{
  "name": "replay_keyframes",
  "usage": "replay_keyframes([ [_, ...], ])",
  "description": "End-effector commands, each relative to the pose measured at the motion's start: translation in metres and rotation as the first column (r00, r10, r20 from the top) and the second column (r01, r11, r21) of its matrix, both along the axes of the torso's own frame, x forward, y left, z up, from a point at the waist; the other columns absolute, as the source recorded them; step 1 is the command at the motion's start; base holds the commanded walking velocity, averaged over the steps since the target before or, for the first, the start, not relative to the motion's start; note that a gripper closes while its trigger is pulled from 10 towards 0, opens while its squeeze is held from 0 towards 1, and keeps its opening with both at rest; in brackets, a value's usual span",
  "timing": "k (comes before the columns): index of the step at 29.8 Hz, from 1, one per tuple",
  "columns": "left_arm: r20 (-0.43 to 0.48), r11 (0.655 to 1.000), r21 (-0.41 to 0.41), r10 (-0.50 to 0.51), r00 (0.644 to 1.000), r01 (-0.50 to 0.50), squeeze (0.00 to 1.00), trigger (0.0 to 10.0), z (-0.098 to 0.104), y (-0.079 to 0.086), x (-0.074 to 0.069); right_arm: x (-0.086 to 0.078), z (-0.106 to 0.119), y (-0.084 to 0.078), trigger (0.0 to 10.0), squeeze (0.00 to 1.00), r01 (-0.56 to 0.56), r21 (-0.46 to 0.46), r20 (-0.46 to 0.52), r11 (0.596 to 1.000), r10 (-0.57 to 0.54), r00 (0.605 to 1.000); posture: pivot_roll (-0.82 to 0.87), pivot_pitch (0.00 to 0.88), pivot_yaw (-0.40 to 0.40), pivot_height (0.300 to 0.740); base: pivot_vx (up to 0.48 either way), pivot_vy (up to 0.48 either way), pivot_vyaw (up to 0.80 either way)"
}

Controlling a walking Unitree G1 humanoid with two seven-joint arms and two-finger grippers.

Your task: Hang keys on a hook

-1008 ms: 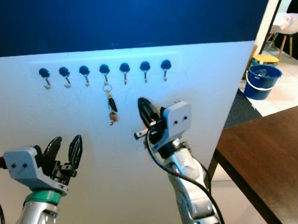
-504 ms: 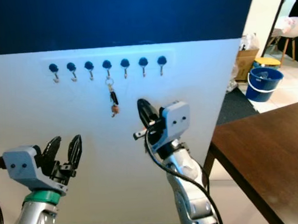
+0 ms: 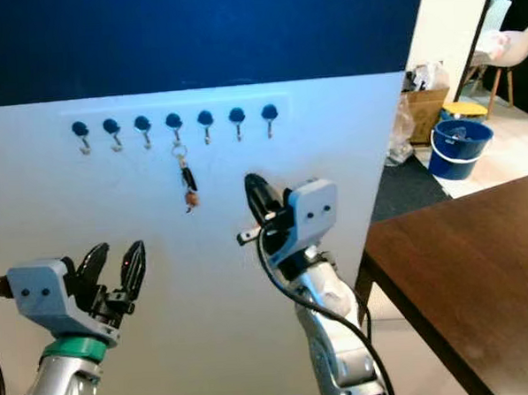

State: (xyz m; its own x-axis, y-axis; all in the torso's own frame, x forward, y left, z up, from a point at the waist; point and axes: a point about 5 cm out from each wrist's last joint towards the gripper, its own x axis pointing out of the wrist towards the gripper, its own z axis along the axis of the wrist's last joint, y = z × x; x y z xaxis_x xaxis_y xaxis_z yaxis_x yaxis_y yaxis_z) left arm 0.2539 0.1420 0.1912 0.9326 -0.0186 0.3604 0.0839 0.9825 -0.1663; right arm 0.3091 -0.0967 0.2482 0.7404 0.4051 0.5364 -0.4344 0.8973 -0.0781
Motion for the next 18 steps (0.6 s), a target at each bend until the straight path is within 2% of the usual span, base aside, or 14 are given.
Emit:
replay_keyframes([
  [1, -0.009, 1.000, 0.014, 0.010, 1.000, -0.010, 0.00, 10.0, -0.0008, 0.0024, -0.0012, 0.0004, -0.0049, 0.0018, 10.0, 0.00, -0.002, -0.001, -0.021, 1.000, 0.002, 1.000, -0.18, 0.056, 0.127, 0.740, 0.000, 0.000, 0.00],
  [18, -0.016, 1.000, 0.011, 0.012, 1.000, -0.012, 0.00, 10.0, -0.0017, 0.0020, -0.0006, 0.0008, -0.0057, 0.0024, 10.0, 0.00, -0.001, -0.008, -0.024, 1.000, 0.001, 1.000, -0.18, 0.048, 0.128, 0.740, 0.000, 0.000, 0.00],
])
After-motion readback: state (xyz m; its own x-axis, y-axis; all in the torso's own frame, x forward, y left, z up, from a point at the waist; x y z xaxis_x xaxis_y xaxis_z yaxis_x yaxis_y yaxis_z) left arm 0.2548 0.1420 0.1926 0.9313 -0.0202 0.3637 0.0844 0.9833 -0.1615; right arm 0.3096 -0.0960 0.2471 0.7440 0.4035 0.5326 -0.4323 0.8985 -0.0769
